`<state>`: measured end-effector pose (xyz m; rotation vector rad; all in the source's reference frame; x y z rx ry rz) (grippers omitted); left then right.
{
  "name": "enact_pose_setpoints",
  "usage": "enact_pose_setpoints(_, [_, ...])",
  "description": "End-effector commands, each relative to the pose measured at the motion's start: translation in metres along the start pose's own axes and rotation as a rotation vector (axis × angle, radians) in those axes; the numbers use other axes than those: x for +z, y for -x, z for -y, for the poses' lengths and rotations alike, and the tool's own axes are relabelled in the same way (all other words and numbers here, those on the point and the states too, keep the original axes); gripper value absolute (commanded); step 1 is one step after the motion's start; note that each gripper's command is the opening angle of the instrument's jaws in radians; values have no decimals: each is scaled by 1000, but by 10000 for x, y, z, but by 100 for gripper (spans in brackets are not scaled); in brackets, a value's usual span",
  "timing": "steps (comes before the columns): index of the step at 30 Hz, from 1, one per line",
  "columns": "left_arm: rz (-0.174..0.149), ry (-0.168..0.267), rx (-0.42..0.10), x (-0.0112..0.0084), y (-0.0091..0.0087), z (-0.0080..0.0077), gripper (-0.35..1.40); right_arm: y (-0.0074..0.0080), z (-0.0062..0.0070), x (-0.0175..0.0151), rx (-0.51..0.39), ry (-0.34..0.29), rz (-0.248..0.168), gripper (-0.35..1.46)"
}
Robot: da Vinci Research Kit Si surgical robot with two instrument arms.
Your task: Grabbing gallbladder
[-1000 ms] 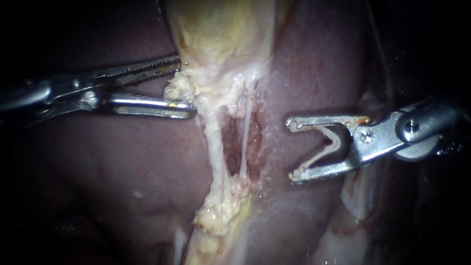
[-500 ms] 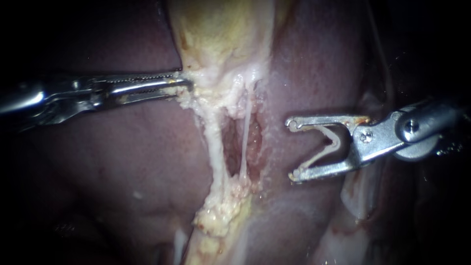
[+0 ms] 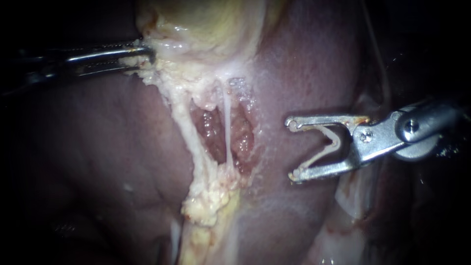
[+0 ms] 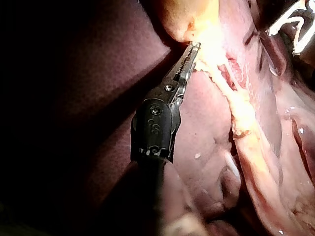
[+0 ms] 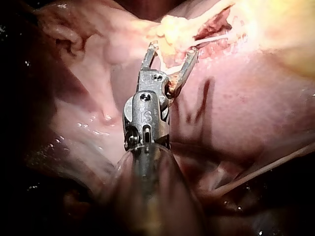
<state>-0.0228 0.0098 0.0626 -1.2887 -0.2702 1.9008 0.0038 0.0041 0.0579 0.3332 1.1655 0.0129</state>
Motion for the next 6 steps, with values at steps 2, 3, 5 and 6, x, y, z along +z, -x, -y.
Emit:
enact_pose_setpoints(2, [-1, -4, 2, 3, 2, 0, -35, 0, 0, 0, 0, 0, 0, 50])
enact_pose_setpoints(3, [-2, -5, 2, 3, 2, -1, -35, 0, 0, 0, 0, 0, 0, 50])
enact_pose_setpoints(5, [-2, -6, 2, 4, 4, -1, -35, 0, 0, 0, 0, 0, 0, 50])
enact_pose_setpoints(6, [-2, -8, 4, 5, 6, -2, -35, 0, 0, 0, 0, 0, 0, 50])
